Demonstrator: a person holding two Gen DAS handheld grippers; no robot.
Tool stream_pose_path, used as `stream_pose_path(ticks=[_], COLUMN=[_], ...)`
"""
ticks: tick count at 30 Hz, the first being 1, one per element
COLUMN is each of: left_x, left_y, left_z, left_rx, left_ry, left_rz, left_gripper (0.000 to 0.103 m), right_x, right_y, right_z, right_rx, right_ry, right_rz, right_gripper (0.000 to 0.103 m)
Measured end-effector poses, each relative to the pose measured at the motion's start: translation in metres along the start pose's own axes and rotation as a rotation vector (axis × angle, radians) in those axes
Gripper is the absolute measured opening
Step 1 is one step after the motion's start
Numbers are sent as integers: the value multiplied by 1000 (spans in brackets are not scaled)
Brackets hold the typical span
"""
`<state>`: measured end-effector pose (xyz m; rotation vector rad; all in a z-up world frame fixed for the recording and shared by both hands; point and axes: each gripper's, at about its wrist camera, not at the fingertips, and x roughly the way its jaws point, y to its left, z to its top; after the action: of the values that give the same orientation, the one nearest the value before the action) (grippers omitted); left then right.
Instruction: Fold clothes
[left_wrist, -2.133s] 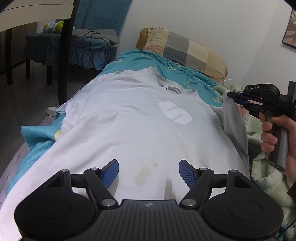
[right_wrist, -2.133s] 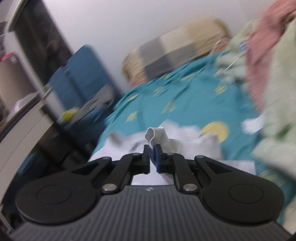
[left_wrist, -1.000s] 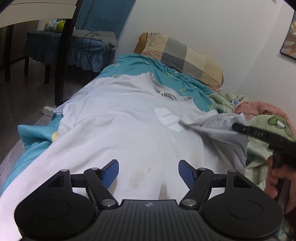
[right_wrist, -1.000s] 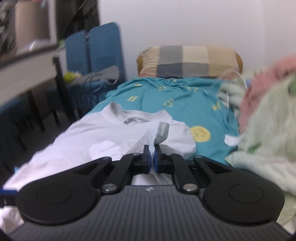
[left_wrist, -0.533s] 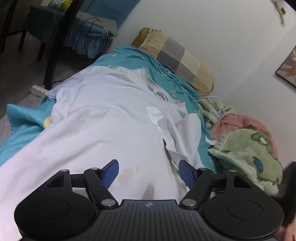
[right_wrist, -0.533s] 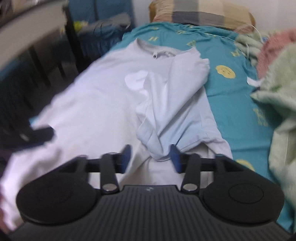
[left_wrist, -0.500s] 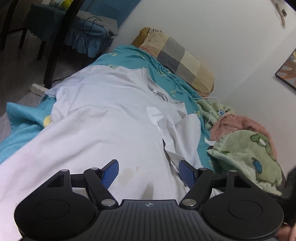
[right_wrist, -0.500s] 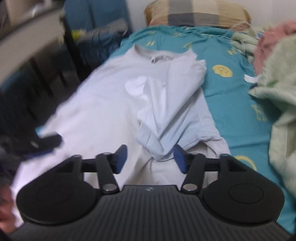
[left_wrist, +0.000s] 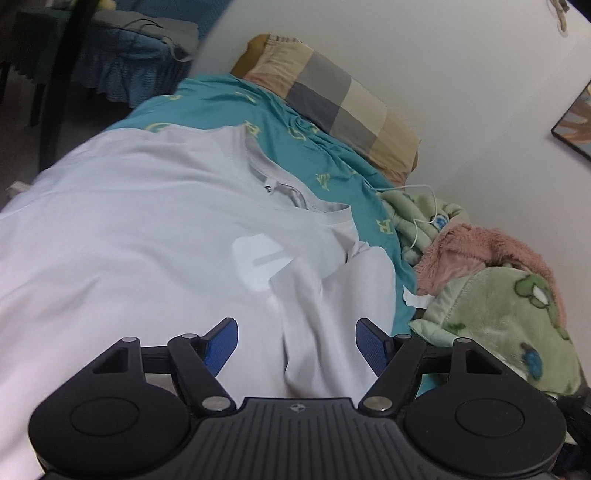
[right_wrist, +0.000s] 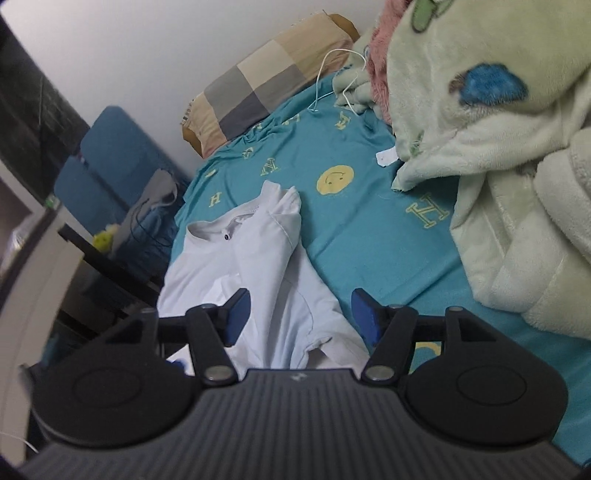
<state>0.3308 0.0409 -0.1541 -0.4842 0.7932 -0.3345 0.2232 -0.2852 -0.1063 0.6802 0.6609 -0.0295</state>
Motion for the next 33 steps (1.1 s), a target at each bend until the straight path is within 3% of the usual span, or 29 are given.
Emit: stream_pose_path(ticks=[4,8,9,13,19,24,26,28,33], left_x=[57,91,94,89,94,141,160,175,158], left_y=[-11,-22,-27,-50,-83,-86,-72,-58,-47], left_z=[14,16,17,36,111,131,122,111,93], left_rx=[47,112,145,283,378,439,431,412,374], left_ry=[27,46,46,-3,-82,-51,-9,23,34], left_rz=[35,63,68,82,193,337,369,385,390], left_gripper=[58,24,7,5,5,5,6,10,39], right_x=[11,15,15,13,12,20,23,26,39], right_y=[-14,-23,-25,-28,-24,-28,-28,-28,-23], right_z=[5,9,10,11,9,11,11,12,8], right_rx=[56,91,99,119,110,111,102,89,39], right_ry=[16,23,23,31,39,62,65,73,119], right_rz=[5,11,11,7,-11,-23,-27,-29,-22], right_gripper=[64,64,64,64,64,64,64,64,64])
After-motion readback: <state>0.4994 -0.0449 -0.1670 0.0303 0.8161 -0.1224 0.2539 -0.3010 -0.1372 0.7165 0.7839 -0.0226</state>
